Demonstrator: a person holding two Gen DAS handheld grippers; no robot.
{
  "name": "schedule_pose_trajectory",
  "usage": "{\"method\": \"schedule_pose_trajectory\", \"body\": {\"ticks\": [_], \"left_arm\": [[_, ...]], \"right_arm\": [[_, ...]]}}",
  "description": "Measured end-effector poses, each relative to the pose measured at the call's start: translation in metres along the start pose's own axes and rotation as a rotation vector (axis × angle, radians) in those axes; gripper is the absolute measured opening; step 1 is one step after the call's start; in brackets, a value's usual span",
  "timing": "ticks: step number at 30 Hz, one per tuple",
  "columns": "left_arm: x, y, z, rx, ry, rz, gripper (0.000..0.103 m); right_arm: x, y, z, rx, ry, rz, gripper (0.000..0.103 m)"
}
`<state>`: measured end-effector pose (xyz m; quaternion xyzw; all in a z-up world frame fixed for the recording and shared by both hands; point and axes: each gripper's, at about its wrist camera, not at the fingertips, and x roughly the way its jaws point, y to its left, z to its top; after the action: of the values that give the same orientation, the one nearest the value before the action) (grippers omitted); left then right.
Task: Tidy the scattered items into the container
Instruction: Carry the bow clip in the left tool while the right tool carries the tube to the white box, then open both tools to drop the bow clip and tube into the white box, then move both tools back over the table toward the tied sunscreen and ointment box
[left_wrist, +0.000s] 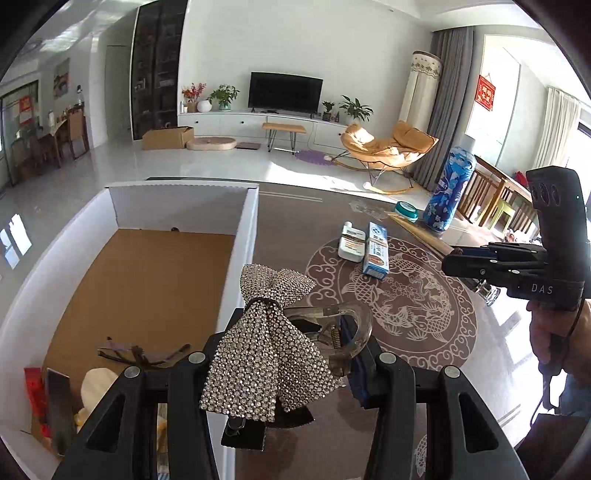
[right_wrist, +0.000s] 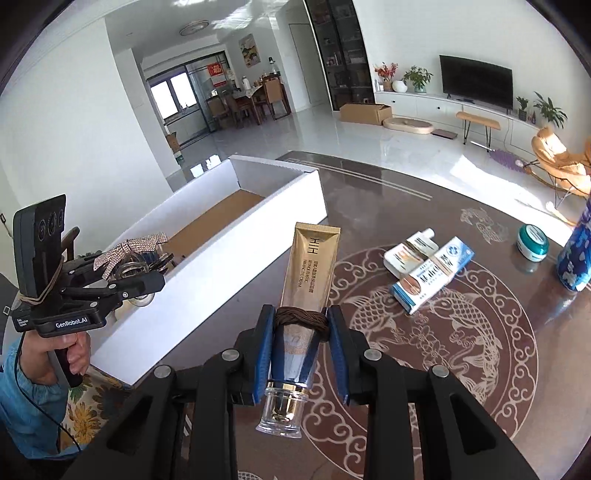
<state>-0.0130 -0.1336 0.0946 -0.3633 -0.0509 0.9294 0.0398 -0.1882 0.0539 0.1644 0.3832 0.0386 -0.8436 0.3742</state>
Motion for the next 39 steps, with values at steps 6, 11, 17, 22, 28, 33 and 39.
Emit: {"method": "schedule_pose_trajectory", "body": {"ticks": [6, 11, 17, 22, 28, 33, 39], "left_arm": [[-0.03, 0.114, -0.016, -0.153, 0.034, 0.175, 0.048], [-0.019, 0.162, -0.047, -0.227, 0.134, 0.236, 0.049], [0.005, 0.177, -0.076, -0.284, 0.243, 0.274, 0.067], [-0.007, 0.15, -0.075, -0.237, 0.153, 0.325, 0.067], [-0.025, 0.077, -0.036, -0.133, 0.009, 0.227, 0.076], [-0.013, -0.022, -0.016, 0.039, -0.027, 0.079, 0.092], [0.063, -0.124, -0.028, 0.179, 0.094, -0.052, 0.092]], "right_arm": [[0.072, 0.11, 0.065, -0.152, 0.031, 0.222, 0.029], [0.149, 0.177, 0.067, -0.21, 0.141, 0.323, 0.03], [0.198, 0.192, 0.039, -0.174, 0.258, 0.359, 0.087], [0.163, 0.147, 0.038, -0.08, 0.133, 0.338, 0.088], [0.112, 0.029, 0.008, 0.145, 0.001, 0.128, 0.094], [0.072, -0.078, -0.064, 0.21, 0.065, -0.169, 0.094], [0.02, -0.147, -0.146, 0.219, 0.164, -0.427, 0.094]]}}
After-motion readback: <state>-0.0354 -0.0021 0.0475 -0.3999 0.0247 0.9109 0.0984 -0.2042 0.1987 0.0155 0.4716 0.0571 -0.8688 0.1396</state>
